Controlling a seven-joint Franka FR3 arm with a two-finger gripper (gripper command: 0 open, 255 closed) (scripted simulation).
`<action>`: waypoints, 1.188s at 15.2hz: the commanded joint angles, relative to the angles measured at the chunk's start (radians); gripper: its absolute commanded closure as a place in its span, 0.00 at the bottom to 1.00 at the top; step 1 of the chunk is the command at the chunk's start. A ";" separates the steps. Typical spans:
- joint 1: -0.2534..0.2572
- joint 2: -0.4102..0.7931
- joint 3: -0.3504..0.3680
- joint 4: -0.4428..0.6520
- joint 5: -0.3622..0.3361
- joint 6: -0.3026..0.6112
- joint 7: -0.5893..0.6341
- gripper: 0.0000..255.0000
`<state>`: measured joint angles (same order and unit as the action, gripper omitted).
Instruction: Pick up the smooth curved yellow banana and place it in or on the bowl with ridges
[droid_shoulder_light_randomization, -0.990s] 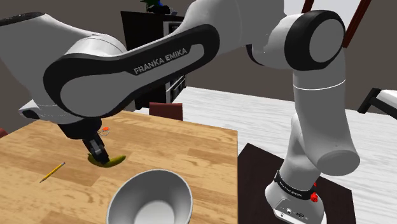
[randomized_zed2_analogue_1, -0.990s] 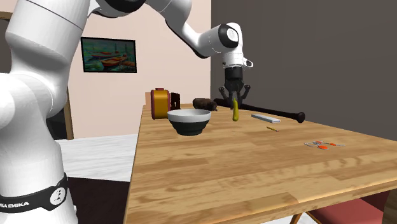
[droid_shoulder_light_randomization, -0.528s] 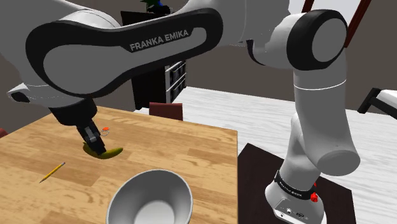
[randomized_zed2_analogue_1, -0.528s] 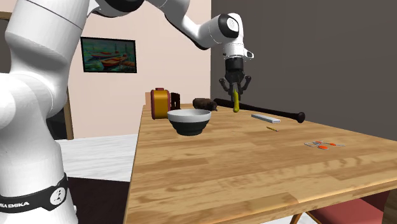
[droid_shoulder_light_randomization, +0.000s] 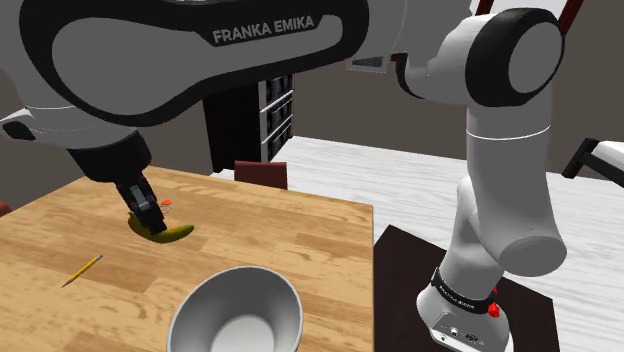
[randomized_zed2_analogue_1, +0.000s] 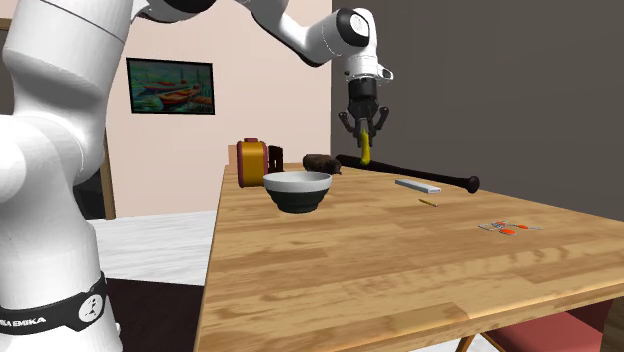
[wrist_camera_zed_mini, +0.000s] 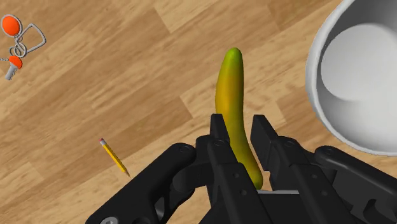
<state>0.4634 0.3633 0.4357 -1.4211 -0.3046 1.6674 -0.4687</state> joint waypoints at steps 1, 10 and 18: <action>-0.003 -0.065 0.014 -0.084 0.023 0.019 0.020 1.00; 0.025 -0.325 0.077 -0.393 0.141 0.080 0.117 1.00; 0.048 -0.391 0.101 -0.526 0.177 0.151 0.162 1.00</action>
<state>0.5104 -0.0301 0.5356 -1.9368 -0.1258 1.8056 -0.3105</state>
